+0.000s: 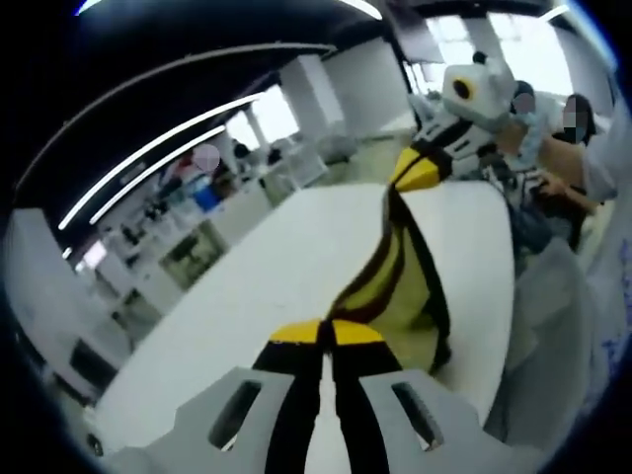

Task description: Fold the garment on the visible template until the final outline fits inside the template.

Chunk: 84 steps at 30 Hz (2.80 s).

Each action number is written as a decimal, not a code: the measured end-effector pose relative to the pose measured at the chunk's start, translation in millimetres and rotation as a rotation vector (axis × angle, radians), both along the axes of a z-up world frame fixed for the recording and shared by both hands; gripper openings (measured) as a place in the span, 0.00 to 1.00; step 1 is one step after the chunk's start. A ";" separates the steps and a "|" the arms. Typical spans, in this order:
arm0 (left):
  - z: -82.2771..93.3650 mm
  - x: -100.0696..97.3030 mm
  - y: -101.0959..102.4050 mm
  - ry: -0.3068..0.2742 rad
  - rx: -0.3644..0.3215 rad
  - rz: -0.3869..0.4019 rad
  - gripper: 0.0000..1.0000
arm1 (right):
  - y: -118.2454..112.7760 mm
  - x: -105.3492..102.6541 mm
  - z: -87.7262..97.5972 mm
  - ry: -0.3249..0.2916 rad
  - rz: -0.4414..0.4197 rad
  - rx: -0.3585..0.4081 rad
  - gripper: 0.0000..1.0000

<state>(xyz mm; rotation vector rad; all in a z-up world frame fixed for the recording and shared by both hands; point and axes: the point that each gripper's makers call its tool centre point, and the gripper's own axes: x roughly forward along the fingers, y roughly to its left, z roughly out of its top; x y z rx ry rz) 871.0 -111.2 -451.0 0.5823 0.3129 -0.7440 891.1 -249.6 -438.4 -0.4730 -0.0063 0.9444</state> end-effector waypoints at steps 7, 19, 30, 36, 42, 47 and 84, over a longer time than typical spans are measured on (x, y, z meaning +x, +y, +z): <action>31.3 -2.8 -2.1 -0.059 0.020 -0.007 0.00 | -0.2 -3.3 31.9 -0.062 -0.001 0.014 0.01; 81.3 -20.1 -10.2 -0.151 0.038 -0.034 0.00 | -5.8 -19.5 80.2 -0.182 -0.019 0.020 0.01; 112.7 -43.8 -15.1 -0.203 0.061 -0.054 0.00 | -7.5 -47.7 112.0 -0.262 -0.006 0.015 0.01; 132.2 -59.5 -19.5 -0.242 0.080 -0.064 0.00 | -10.0 -62.6 128.4 -0.305 -0.003 0.017 0.01; 148.9 -76.3 -26.4 -0.279 0.094 -0.073 0.00 | -15.8 -78.5 142.8 -0.347 -0.008 0.019 0.01; 157.5 -94.0 -32.0 -0.295 0.106 -0.080 0.00 | -18.8 -93.7 149.9 -0.371 -0.002 0.023 0.01; 64.1 -76.0 -21.5 -0.067 0.165 -0.086 0.00 | -13.6 -82.2 43.8 -0.158 -0.011 -0.023 0.01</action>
